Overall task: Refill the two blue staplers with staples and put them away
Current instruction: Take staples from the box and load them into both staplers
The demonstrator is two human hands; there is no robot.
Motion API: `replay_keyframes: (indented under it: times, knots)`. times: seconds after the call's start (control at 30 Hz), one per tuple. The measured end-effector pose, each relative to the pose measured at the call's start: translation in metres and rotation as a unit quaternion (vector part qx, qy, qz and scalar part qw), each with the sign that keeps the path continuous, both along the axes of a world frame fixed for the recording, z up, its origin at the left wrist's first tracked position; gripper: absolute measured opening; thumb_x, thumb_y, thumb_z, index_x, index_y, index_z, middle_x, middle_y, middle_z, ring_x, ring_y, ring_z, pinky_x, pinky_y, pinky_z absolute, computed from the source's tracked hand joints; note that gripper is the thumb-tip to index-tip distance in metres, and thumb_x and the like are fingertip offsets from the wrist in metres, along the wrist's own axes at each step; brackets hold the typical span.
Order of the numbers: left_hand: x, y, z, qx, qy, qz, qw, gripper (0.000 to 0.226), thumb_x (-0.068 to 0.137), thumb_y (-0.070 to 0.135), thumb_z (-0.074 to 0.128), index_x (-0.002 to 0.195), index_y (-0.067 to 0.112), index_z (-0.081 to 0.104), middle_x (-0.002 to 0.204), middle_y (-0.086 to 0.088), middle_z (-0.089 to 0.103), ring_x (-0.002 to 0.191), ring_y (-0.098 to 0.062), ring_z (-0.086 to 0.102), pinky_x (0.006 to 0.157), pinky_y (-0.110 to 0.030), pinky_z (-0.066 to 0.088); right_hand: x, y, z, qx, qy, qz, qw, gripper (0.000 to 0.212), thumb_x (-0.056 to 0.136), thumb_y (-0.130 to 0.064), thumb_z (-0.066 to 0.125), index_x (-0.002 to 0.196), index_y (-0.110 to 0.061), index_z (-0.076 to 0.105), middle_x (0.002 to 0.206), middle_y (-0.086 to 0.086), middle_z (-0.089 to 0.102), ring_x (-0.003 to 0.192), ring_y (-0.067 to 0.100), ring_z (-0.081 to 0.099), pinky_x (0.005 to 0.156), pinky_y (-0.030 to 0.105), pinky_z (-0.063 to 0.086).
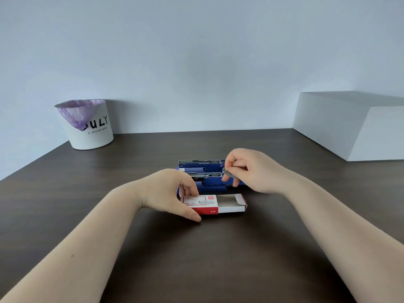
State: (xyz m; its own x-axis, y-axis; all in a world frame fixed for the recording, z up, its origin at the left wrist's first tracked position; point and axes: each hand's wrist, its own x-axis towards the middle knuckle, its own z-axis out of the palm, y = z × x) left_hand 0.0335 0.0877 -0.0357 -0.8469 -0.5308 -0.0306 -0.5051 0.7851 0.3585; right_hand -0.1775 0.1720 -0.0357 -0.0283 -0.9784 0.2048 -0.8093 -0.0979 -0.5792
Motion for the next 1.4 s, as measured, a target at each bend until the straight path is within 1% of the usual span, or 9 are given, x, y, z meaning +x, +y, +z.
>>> replay_keyframes:
  times: [0.17,0.37,0.5,0.67,0.8,0.97,1.1,1.23,1.4]
  knots:
    - [0.0,0.002,0.001,0.0,-0.004,-0.01,1.0,0.047,0.063,0.048,0.08,0.102,0.024,0.067,0.093,0.014,0.061,0.08,-0.005,0.058,0.077,-0.017,0.048,0.001,-0.004,0.0,-0.068,-0.179,-0.075,0.979,0.005,0.09,-0.008,0.057,0.086,-0.008,0.059,0.078,0.007,0.07,0.043,0.006,0.057,0.041,0.022,0.044]
    - [0.001,0.004,0.004,-0.007,-0.014,-0.012,1.0,0.05,0.063,0.048,0.08,0.104,0.024,0.066,0.092,0.016,0.059,0.081,-0.005,0.057,0.08,-0.021,0.049,0.003,-0.01,-0.006,-0.07,-0.296,-0.09,0.949,0.003,0.082,-0.004,0.068,0.084,-0.006,0.07,0.082,0.008,0.071,0.064,0.012,0.066,0.052,0.024,0.057]
    - [0.0,0.006,0.007,-0.023,-0.023,-0.018,0.999,0.054,0.062,0.051,0.079,0.109,0.028,0.064,0.086,0.026,0.052,0.08,0.0,0.054,0.08,-0.018,0.047,0.007,-0.011,-0.012,-0.064,-0.252,-0.076,0.962,0.005,0.08,-0.007,0.071,0.084,-0.01,0.072,0.076,0.001,0.074,0.066,0.009,0.07,0.072,0.021,0.058]
    - [0.002,0.003,0.009,-0.02,0.011,-0.009,1.0,0.045,0.071,0.051,0.072,0.109,0.028,0.066,0.091,0.014,0.062,0.085,-0.008,0.059,0.082,-0.024,0.052,0.01,-0.011,-0.012,-0.069,-0.215,-0.07,0.972,0.011,0.081,-0.008,0.07,0.084,-0.019,0.07,0.066,-0.011,0.073,0.065,0.0,0.068,0.064,0.01,0.05]
    - [0.004,0.002,0.007,-0.015,0.065,0.019,0.998,0.026,0.081,0.043,0.065,0.099,0.026,0.071,0.091,0.009,0.069,0.082,-0.01,0.062,0.077,-0.023,0.05,0.016,-0.01,-0.008,-0.074,-0.156,-0.065,0.983,0.015,0.082,-0.013,0.069,0.092,-0.024,0.07,0.082,-0.012,0.072,0.079,0.001,0.067,0.068,0.006,0.048]
    - [0.011,-0.011,0.005,-0.058,0.149,0.088,0.983,0.012,0.083,0.026,0.066,0.086,0.017,0.073,0.086,0.003,0.071,0.082,-0.014,0.064,0.077,-0.028,0.05,0.023,-0.019,-0.003,-0.054,-0.108,-0.055,0.991,0.019,0.084,-0.013,0.067,0.098,-0.024,0.07,0.095,-0.006,0.071,0.09,0.005,0.065,0.079,0.014,0.049]
    - [0.022,-0.027,-0.001,-0.063,0.164,0.132,0.976,0.019,0.074,0.034,0.075,0.087,0.023,0.067,0.084,0.01,0.065,0.082,-0.012,0.062,0.069,-0.018,0.045,0.027,-0.027,-0.004,-0.036,-0.082,-0.033,0.995,0.019,0.083,-0.012,0.067,0.098,-0.023,0.071,0.099,-0.004,0.071,0.096,0.009,0.065,0.087,0.023,0.051]
    - [0.028,-0.039,-0.013,-0.022,0.101,0.136,0.985,0.043,0.066,0.041,0.08,0.104,0.025,0.066,0.097,0.012,0.062,0.093,-0.007,0.058,0.078,-0.017,0.044,0.029,-0.031,-0.009,-0.038,-0.061,-0.019,0.997,0.02,0.084,-0.012,0.067,0.1,-0.022,0.071,0.093,-0.007,0.07,0.088,0.005,0.064,0.079,0.015,0.047]
    - [0.026,-0.042,-0.016,0.007,0.101,0.117,0.988,0.041,0.067,0.037,0.081,0.104,0.023,0.069,0.085,0.024,0.057,0.079,0.005,0.057,0.069,-0.003,0.039,0.03,-0.033,-0.009,-0.045,-0.023,-0.013,0.999,0.02,0.085,-0.013,0.066,0.102,-0.021,0.071,0.076,-0.02,0.058,0.07,-0.001,0.056,0.068,0.009,0.04]
